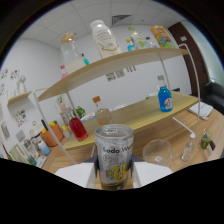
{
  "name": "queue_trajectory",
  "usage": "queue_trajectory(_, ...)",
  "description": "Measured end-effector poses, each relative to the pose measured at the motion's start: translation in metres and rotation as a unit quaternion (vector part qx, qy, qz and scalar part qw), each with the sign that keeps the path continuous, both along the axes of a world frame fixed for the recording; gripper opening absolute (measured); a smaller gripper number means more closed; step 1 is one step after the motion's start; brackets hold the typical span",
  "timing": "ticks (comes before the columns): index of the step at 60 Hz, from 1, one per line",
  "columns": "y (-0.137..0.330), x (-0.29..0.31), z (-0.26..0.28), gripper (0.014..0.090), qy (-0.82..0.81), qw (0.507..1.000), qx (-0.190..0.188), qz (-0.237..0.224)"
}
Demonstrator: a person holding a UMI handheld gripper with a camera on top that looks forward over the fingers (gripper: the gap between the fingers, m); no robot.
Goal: Make me a cup of Mojito.
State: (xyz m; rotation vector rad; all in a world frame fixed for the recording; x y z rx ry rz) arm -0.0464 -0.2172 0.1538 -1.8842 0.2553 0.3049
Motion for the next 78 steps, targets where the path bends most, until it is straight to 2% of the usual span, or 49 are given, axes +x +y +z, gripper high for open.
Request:
queue_trajectory(10,0.000,-0.004,0.014,0.0506,0.210,0.978,-0.006,-0.018)
queue_trajectory(19,0.002,-0.002,0.031,0.0505,0.375,0.926,-0.005,-0.035)
queue_trajectory(31,0.008,0.015,0.058,0.0500,0.617,0.785,0.014,-0.060)
queue_trajectory(42,0.011,0.024,0.069,0.0502,0.768,0.637,0.012,-0.063)
queue_trajectory(53,0.012,0.032,0.084,0.0504,0.834,0.549,0.018,-0.056)
queue_trajectory(61,0.014,0.032,0.087,0.0505,0.818,0.572,0.015,-0.054)
queue_trajectory(66,0.013,0.033,0.087,0.0504,0.785,0.617,0.019,-0.058)
queue_trajectory(72,0.008,0.038,0.094,0.0505,0.679,0.730,0.040,-0.065)
queue_trajectory(78,0.005,0.041,0.109,0.0508,0.499,0.860,0.081,-0.071)
